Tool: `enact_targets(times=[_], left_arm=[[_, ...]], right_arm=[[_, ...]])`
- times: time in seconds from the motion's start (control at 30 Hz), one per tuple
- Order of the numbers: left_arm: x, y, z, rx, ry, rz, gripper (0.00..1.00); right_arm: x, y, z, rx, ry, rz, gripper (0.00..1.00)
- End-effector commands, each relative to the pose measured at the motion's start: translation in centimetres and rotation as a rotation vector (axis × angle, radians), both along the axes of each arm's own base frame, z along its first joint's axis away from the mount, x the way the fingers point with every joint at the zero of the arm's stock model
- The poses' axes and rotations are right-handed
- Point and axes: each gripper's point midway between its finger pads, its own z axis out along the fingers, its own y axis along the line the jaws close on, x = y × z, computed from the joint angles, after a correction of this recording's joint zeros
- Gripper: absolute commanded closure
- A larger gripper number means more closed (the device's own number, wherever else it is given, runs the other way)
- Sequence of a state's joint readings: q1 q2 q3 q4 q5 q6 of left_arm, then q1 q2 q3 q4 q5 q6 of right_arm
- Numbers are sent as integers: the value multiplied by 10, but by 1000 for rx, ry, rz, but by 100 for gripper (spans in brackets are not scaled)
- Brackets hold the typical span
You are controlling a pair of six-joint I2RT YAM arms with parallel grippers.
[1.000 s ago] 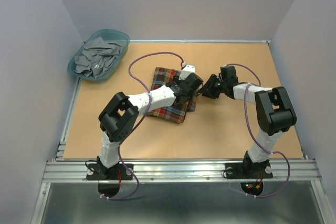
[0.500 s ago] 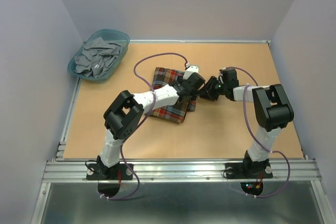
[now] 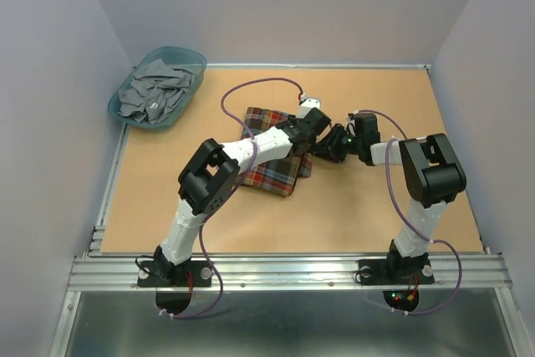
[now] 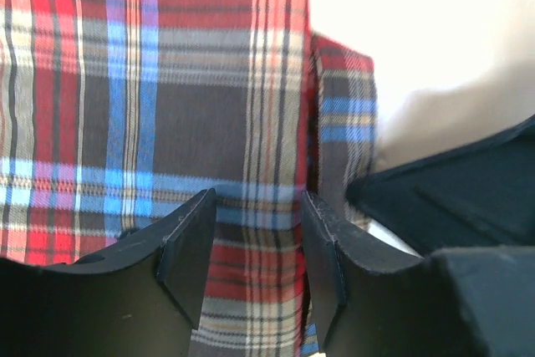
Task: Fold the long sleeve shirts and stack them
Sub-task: Fold the shirt
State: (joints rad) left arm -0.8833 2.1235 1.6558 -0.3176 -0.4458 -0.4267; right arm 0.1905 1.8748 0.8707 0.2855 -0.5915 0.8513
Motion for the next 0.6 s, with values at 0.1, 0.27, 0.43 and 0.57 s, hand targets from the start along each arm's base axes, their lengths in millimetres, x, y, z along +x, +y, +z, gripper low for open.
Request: enact_targets(times=[0.1,0.27,0.43,0.57], left_arm=[[9,-11,23,-45,-26,-6,41],[12,-9,10,-7,-14,2,41],[14,-10,-2,26,4,6,49],[17,-10,-4,35,1,12,64]], right_arm=[[-7,1,-13,1,11,13,58],[-7,2,-13,0,8,15,58],[-7,2,-14,-3,8,17,59],[-7,4,-14,-5,4,23,59]])
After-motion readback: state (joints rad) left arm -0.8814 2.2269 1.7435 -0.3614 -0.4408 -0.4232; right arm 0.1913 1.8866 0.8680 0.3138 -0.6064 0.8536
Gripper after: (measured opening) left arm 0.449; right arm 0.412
